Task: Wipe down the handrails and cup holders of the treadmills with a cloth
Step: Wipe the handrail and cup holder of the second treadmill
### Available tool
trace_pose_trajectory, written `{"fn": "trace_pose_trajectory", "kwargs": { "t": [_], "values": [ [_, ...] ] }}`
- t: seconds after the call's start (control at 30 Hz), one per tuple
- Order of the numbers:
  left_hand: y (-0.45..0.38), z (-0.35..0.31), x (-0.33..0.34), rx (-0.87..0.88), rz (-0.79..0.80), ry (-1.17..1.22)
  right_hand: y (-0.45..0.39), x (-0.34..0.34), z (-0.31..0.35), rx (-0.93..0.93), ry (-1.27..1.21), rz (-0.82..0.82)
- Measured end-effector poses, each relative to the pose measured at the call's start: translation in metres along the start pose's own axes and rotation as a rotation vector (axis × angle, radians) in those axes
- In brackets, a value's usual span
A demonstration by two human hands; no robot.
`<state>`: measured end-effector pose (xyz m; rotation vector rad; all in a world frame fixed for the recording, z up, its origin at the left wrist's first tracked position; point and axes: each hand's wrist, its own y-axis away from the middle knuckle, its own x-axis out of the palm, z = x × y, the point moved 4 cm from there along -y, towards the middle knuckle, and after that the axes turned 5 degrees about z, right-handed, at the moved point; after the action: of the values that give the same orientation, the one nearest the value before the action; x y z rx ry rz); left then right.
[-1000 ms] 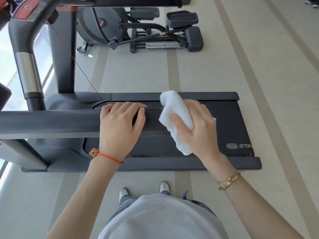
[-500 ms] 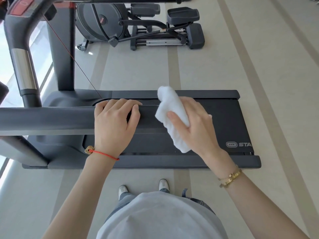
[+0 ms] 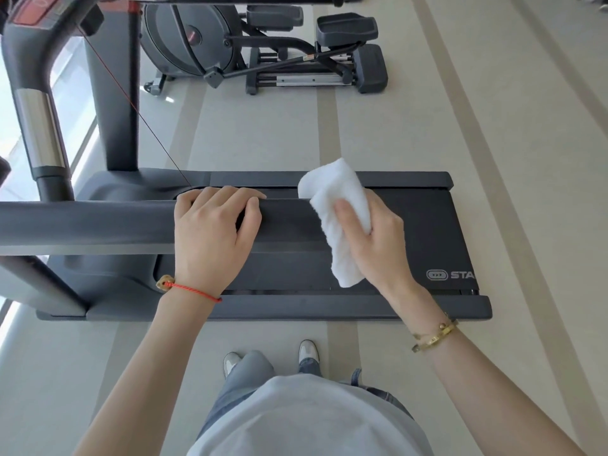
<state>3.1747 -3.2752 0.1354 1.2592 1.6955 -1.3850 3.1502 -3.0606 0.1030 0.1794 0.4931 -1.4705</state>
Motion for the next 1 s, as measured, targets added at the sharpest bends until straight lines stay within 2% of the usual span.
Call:
{"fn": "trace_pose_trajectory", "kwargs": {
  "t": [0.1,0.13,0.2,0.27,0.33,0.43,0.5,0.57,0.63,0.73,0.8,0.87,0.93,1.0],
  "values": [
    [0.0,0.001,0.0,-0.001,0.0,-0.004,-0.004,0.01,0.021,-0.264,0.294,-0.003],
    [0.0,0.001,0.0,0.003,-0.002,-0.007,-0.008,0.014,0.028,-0.294,0.407,0.004],
    [0.0,0.002,0.001,0.011,-0.001,-0.011,-0.022,0.019,0.036,-0.238,0.527,0.066],
    [0.0,0.002,0.001,0.015,-0.002,-0.003,-0.035,0.019,0.032,-0.094,0.471,0.202],
    [0.0,0.002,0.0,0.021,0.001,0.004,-0.039,0.012,0.022,0.077,0.267,0.272],
    [0.0,0.002,-0.001,0.02,0.009,0.005,-0.028,-0.001,0.005,0.226,0.028,0.179],
    [0.0,0.001,-0.001,0.016,0.014,0.006,-0.016,-0.002,0.001,0.227,-0.022,0.104],
    [-0.001,0.001,0.0,0.017,0.017,0.002,-0.005,0.0,0.003,0.141,0.022,0.014],
    [-0.001,0.001,0.001,0.015,0.014,-0.01,0.001,0.006,0.012,-0.012,0.173,-0.04],
    [-0.001,0.002,0.002,0.024,0.005,-0.029,-0.006,0.018,0.031,-0.226,0.467,-0.037],
    [-0.001,0.003,0.002,0.028,0.005,-0.033,-0.022,0.021,0.037,-0.182,0.531,0.037],
    [-0.001,0.003,0.002,0.027,0.002,-0.035,-0.033,0.02,0.031,-0.06,0.477,0.14],
    [0.0,0.003,0.002,0.027,0.003,-0.035,-0.034,0.013,0.019,0.044,0.311,0.154],
    [0.0,0.003,0.002,0.029,0.007,-0.029,-0.026,0.004,0.01,0.13,0.112,0.1]
  ]
}}
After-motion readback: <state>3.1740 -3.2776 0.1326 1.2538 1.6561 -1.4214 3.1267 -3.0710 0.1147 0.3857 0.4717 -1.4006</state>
